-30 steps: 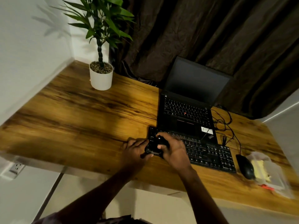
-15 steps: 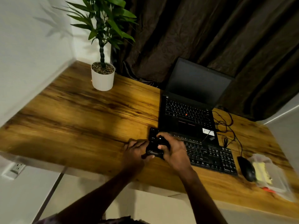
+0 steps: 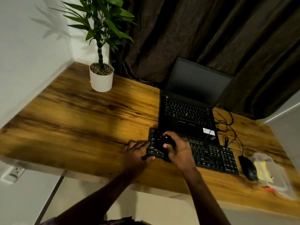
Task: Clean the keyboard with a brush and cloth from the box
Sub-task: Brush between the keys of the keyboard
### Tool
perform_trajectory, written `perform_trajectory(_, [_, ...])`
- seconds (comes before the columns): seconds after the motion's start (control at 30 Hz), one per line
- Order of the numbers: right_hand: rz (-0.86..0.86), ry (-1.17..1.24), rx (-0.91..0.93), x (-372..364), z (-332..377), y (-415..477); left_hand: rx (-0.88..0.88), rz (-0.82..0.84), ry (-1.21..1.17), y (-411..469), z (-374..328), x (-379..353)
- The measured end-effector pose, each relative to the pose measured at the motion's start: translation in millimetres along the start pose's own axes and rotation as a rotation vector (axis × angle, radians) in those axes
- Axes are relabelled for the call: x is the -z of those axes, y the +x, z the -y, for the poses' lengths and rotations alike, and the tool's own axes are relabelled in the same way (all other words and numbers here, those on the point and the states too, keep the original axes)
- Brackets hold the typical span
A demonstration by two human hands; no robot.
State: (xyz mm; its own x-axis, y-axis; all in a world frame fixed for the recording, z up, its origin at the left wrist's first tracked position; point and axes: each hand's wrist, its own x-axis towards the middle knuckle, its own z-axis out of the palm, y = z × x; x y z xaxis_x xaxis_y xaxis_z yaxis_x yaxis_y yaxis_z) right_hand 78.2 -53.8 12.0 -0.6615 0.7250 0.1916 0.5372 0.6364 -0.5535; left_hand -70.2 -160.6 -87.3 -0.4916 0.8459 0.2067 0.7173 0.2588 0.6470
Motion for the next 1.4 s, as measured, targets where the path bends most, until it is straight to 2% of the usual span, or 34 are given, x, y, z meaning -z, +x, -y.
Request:
perform_trajectory(0.13, [0.001, 0.032, 0.046, -0.9, 10.0, -3.1, -0.01, -0.014, -0.006, -0.3, -2.8, 1.8])
perform_trajectory(0.43, [-0.092, -0.051, -0.181, 43.0, -34.3, -16.0, -0.005, 0.016, -0.025, -0.7, -2.7, 6.1])
perform_trajectory(0.63, [-0.068, 0.041, -0.047, 35.7, -29.1, -9.4, 0.004, 0.041, 0.022, -2.2, -7.2, 9.4])
perform_trajectory(0.83, [-0.085, -0.003, -0.12, 64.0, -58.6, -10.3, 0.026, 0.056, 0.099, -2.8, 0.3, -0.2])
perform_trajectory(1.03, [0.006, -0.005, -0.167, 69.5, -71.8, -12.9, 0.077, 0.082, 0.039, -3.4, -5.9, 3.2])
perform_trajectory(1.17, [0.105, 0.036, -0.078, 61.5, -68.8, -13.3, -0.115, 0.016, 0.151, -9.4, -25.5, -14.5])
perform_trajectory(1.4, [0.081, -0.009, -0.184, 97.3, -103.1, -11.1, -0.303, 0.058, 0.283, -10.3, -76.0, -62.6])
